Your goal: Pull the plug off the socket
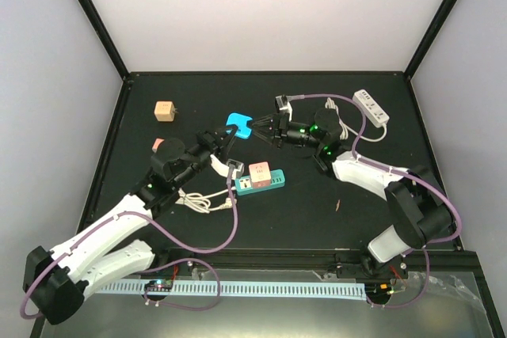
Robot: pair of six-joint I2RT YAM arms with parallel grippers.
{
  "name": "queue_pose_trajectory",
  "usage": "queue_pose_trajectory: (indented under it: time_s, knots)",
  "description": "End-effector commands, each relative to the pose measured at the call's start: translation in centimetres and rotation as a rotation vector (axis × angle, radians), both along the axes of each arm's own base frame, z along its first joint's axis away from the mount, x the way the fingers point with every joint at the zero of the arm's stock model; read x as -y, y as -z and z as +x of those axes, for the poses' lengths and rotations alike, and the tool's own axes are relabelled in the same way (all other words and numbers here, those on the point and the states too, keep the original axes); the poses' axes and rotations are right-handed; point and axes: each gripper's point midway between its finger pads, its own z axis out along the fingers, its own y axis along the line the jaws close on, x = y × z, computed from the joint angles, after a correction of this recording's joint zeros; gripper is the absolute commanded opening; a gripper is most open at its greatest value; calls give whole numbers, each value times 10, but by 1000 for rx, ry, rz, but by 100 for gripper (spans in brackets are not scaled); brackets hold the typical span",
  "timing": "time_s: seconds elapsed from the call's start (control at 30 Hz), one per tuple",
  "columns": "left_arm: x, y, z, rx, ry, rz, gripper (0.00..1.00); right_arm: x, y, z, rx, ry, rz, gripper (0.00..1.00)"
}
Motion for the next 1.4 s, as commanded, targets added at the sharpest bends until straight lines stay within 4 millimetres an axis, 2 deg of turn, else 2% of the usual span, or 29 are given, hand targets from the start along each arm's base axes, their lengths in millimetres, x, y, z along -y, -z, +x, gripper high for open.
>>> queue_pose_trajectory:
  time_s: [0.0,0.27,0.63,0.93,1.1,1.2,1.27,1.37]
  knots:
    - [-4,-16,7,61,-47,-25,27,0,-6,-10,29,-18,19,1]
    - [-2,-18,11,85,-51,-28,25,-10,2,-20,12,-52,9,1]
    - [-1,-32,18,172,-75,-63,22,-17,19,-25,-42,-65,-12,1]
    - [-4,-23,16,162,-83,-47,22,-19,18,-24,-44,-64,-7,1]
    - [-5,-14,13,154,-76,-12,7,-20,12,-21,-44,-65,5,1]
    - [-6,-16,12,163,-78,-17,5,-19,14,-21,-56,-61,4,1]
    - [-7,-18,11,171,-80,-27,7,-19,17,-21,-64,-56,1,1]
    - [-8,-18,9,171,-78,-31,27,-17,16,-18,-68,-46,9,1]
